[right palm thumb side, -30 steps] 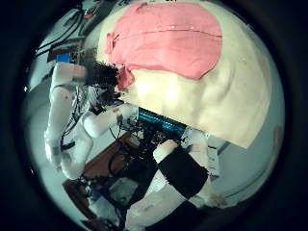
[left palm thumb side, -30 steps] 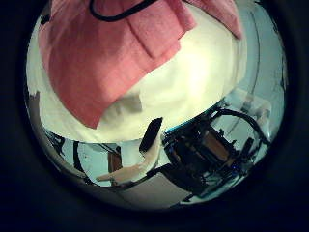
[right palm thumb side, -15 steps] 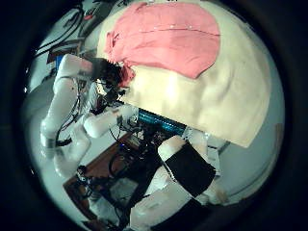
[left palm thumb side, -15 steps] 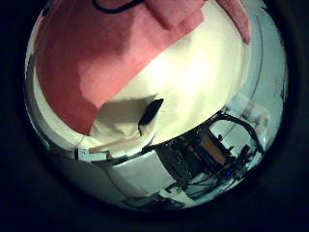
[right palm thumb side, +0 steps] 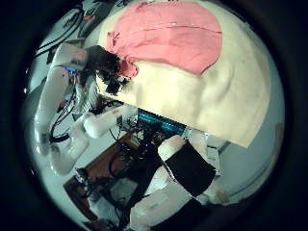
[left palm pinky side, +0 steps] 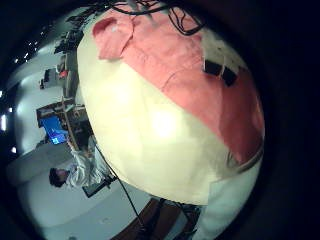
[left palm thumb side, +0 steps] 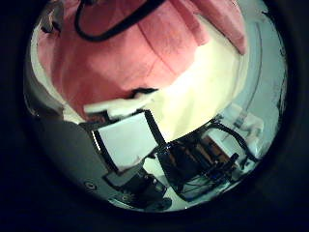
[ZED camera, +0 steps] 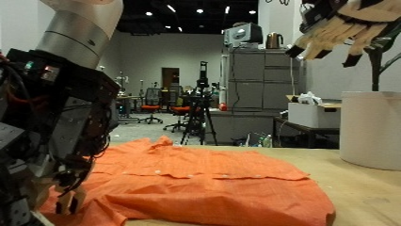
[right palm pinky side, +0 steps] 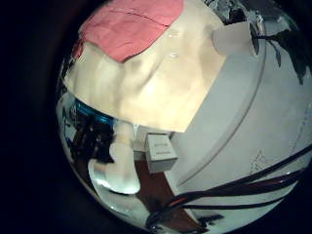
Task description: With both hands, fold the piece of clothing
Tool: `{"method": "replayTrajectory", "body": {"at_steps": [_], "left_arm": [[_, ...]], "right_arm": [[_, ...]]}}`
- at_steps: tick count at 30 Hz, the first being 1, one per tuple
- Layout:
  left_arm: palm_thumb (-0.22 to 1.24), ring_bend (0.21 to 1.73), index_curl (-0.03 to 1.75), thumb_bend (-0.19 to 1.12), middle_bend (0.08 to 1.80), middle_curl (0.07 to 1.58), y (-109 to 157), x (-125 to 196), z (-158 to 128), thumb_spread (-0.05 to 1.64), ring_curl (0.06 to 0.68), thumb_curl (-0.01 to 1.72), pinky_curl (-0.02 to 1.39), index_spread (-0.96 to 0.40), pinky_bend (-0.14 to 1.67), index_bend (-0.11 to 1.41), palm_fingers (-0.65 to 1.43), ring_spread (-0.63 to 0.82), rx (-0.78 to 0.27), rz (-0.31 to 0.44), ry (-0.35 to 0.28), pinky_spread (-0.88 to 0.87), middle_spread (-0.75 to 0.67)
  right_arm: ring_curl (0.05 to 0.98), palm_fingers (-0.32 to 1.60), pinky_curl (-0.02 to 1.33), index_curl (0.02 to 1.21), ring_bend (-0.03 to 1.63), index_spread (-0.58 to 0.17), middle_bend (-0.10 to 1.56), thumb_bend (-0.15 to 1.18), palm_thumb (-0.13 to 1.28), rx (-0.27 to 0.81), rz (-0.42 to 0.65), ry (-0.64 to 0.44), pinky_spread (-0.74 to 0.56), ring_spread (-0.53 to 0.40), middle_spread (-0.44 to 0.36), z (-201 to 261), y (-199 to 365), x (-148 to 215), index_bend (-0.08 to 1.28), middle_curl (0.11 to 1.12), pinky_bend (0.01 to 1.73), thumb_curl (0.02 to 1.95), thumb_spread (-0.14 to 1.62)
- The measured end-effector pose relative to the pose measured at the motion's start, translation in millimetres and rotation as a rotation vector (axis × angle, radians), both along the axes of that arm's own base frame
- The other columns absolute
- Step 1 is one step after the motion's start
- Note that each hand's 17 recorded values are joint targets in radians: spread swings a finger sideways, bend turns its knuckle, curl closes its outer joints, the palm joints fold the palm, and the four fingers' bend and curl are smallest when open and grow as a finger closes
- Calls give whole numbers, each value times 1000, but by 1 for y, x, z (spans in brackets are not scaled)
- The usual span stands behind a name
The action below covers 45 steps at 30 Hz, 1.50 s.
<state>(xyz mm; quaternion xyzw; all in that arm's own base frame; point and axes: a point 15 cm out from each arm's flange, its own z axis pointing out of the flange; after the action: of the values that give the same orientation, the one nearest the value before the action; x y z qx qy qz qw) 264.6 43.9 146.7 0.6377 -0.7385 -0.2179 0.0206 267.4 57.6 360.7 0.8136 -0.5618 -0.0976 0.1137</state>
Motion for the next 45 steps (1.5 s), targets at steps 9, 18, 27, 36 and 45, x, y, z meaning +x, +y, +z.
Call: {"method": "replayTrajectory", "body": {"at_steps": [9,18,27,36,45], "left_arm": [[551,953,666,11,946,690,8,-12,9,1174,404,304,481,-591,843,530,1185,-554,41,-30,99,-750,-514],[640,979,748,0,996,694,5,-9,28,1263,436,295,495,-604,843,525,1119,-543,21,-79,151,-749,-483],[668,991,810,-9,1009,687,-6,0,53,1297,453,289,502,-609,832,482,1114,-539,-5,-114,112,-758,-469],[671,993,863,-10,1023,680,-6,3,57,1310,461,291,509,-621,822,450,1122,-534,-4,-115,110,-761,-461],[671,992,902,-10,1034,673,-5,5,61,1313,465,293,512,-634,812,415,1122,-533,-3,-114,104,-760,-459]], "right_arm": [[248,77,323,312,195,-294,187,-4,472,-2,2,4,292,219,85,-1,0,0,175,301,286,201,1512],[275,216,320,286,294,-306,230,0,503,-20,43,51,251,189,55,-16,8,4,150,326,286,210,1508],[284,333,314,279,365,-241,276,-6,510,-11,75,41,115,107,7,-62,18,38,157,348,297,218,1482],[295,395,298,274,441,-177,362,-14,475,-3,92,12,59,41,27,-165,27,38,155,383,284,252,1241],[297,382,293,289,466,-171,376,-17,551,-30,107,68,36,7,14,-200,31,38,175,398,299,300,1116]]}}
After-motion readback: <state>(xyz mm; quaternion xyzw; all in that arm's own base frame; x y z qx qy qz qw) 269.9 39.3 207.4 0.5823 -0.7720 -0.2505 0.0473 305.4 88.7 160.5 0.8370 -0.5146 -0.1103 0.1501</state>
